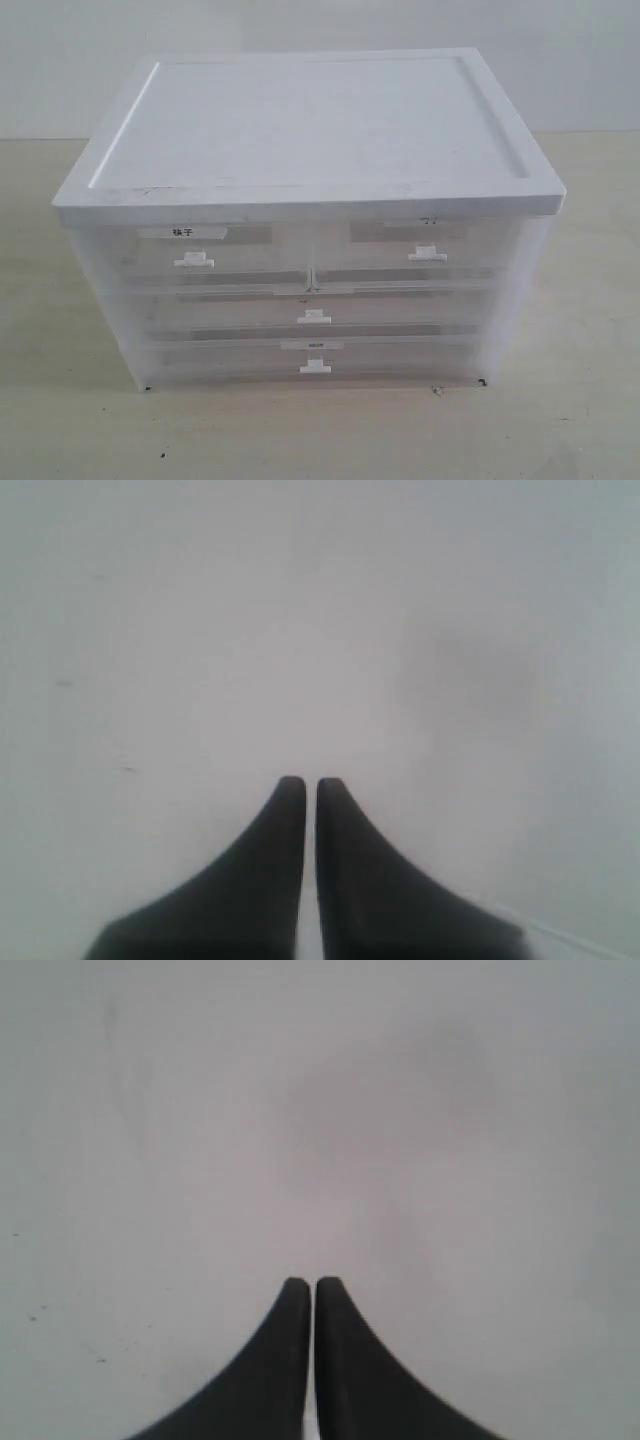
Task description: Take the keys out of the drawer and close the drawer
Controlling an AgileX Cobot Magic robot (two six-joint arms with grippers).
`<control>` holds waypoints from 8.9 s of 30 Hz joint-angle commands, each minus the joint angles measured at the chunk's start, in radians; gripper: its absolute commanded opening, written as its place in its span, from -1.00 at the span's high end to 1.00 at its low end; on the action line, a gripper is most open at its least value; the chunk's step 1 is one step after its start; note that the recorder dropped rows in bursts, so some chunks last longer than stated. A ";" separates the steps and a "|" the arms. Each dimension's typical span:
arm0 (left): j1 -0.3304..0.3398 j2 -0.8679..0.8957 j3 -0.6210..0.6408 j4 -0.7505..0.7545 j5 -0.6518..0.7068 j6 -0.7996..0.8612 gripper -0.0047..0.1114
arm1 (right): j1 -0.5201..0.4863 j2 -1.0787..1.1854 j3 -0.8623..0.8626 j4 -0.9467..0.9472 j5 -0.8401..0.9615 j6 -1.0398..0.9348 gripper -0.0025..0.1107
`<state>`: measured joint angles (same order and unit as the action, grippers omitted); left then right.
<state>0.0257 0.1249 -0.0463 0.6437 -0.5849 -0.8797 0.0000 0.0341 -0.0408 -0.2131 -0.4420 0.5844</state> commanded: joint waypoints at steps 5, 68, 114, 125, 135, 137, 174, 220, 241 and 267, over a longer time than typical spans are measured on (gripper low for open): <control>0.000 0.498 -0.114 0.504 -0.379 -0.107 0.84 | 0.000 0.320 -0.225 -0.744 -0.133 0.544 0.96; -0.109 1.318 -0.094 0.007 -0.636 0.701 0.84 | 0.836 1.105 -0.262 0.383 0.048 -1.699 0.55; -0.109 1.318 -0.094 0.052 -0.636 0.701 0.84 | 0.837 1.163 -0.262 0.634 -0.179 -1.946 0.37; -0.109 1.318 -0.094 0.056 -0.636 0.701 0.84 | 0.837 1.163 -0.262 0.651 -0.145 -1.946 0.39; -0.109 1.318 -0.094 0.055 -0.636 0.701 0.84 | 0.835 1.190 -0.262 0.651 -0.185 -1.946 0.39; -0.109 1.318 -0.094 0.058 -0.636 0.701 0.84 | 0.835 1.259 -0.262 0.651 -0.240 -1.955 0.39; -0.109 1.318 -0.094 0.062 -0.636 0.698 0.84 | 0.999 0.873 -0.284 0.982 0.112 -2.071 0.87; -0.109 1.318 -0.096 0.112 -0.636 0.691 0.84 | 1.070 0.999 -0.760 1.957 -0.629 -2.717 0.71; -0.109 1.318 -0.096 0.133 -0.636 0.686 0.84 | 1.235 1.001 -0.629 1.752 0.573 -2.313 0.91; -0.109 1.318 -0.098 0.134 -0.636 0.687 0.84 | 1.343 1.056 -0.529 -0.952 1.311 -0.164 0.54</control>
<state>-0.0810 1.4397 -0.1409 0.7771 -1.2081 -0.1884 1.3174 1.0997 -0.5896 -1.0573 0.8893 0.3515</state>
